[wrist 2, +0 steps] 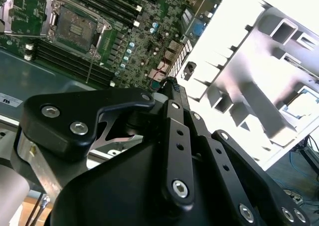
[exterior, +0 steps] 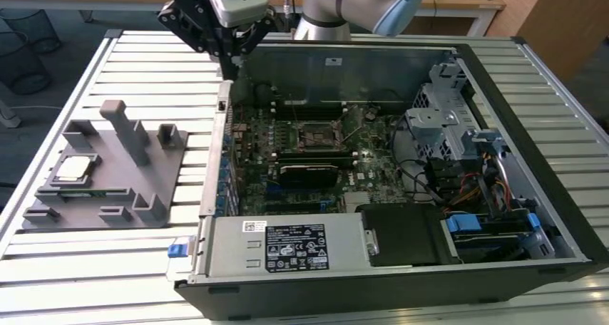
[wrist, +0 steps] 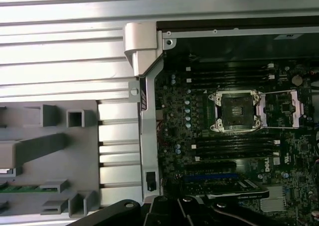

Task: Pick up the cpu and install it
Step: 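Reach for the cpu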

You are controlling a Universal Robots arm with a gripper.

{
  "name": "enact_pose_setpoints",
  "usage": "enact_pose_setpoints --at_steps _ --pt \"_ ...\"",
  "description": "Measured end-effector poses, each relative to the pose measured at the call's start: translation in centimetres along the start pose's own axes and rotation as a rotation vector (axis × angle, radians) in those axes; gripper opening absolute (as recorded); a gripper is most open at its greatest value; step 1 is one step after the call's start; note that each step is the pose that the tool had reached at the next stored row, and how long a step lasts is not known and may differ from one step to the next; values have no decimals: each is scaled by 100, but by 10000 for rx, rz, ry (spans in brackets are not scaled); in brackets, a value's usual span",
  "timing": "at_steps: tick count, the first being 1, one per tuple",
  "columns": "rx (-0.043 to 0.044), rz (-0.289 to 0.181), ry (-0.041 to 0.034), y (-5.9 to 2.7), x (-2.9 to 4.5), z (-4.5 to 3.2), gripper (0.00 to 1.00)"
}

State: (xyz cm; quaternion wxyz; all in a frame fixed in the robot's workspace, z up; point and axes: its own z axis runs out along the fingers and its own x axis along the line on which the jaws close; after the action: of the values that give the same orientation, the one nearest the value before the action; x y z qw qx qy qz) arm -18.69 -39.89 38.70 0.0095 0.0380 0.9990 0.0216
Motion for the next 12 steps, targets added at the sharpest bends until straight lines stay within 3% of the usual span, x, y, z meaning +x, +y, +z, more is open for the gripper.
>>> enact_pose_setpoints --at_steps 12 --pt "5 1 38 -7 86 13 11"
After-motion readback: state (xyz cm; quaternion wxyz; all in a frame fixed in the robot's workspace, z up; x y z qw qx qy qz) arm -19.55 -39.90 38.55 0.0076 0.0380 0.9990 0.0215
